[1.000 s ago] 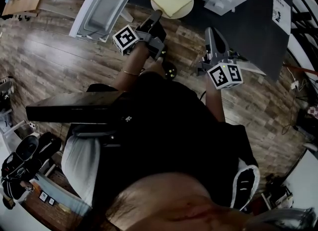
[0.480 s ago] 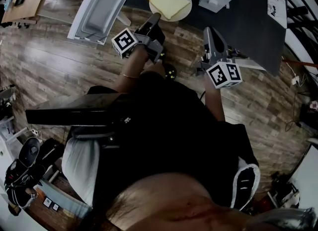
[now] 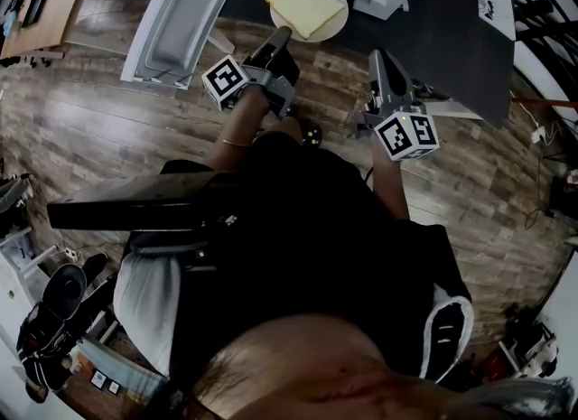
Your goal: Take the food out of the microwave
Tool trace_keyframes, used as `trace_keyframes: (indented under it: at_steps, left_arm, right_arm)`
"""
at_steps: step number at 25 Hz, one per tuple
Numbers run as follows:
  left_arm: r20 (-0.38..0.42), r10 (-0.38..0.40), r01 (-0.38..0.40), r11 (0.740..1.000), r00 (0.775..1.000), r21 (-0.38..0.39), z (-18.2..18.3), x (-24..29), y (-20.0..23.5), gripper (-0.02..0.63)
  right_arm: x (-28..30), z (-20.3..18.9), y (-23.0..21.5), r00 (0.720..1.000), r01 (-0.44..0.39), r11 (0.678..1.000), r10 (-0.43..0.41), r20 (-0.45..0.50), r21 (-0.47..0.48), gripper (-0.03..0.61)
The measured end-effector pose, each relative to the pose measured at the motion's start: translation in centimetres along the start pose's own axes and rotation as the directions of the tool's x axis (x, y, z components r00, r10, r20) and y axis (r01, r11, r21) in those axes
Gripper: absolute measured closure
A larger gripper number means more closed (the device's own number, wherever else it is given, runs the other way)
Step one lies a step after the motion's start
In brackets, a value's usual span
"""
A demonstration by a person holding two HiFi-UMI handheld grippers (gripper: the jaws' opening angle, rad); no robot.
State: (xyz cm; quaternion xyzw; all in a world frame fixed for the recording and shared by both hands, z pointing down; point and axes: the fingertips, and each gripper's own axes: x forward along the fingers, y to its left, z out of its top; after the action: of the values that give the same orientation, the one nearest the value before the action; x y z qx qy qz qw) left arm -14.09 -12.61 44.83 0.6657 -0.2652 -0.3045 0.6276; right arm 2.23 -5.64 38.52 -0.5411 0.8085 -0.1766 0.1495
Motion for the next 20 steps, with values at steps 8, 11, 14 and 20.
trace_keyframes:
  at_steps: [8, 11, 14, 20]
  left_arm:
    - [-0.043, 0.012, -0.012, 1.000, 0.999, -0.017, -0.65, 0.35, 0.24, 0.601]
    - [-0.059, 0.015, -0.016, 1.000, 0.998, -0.023, -0.46, 0.36, 0.48, 0.600]
    - [-0.079, 0.011, -0.013, 1.000, 0.997, -0.023, -0.34, 0.53, 0.53, 0.601]
    - [-0.134, 0.008, -0.012, 0.999, 0.991, -0.030, -0.18, 0.53, 0.34, 0.600]
  right_arm:
    - [-0.07, -0.14, -0.26, 1.000, 0.030, 0.999, -0.030, 0.008, 0.016, 0.578]
    - [-0.02, -0.39, -0.27, 0.999, 0.048, 0.999, -0.048, 0.014, 0.019, 0.578]
    - [-0.05, -0.53, -0.31, 0.998, 0.067, 0.997, -0.068, 0.016, 0.025, 0.578]
    - [0.56, -0.41, -0.14, 0.993, 0.110, 0.994, -0.110, 0.031, 0.017, 0.578]
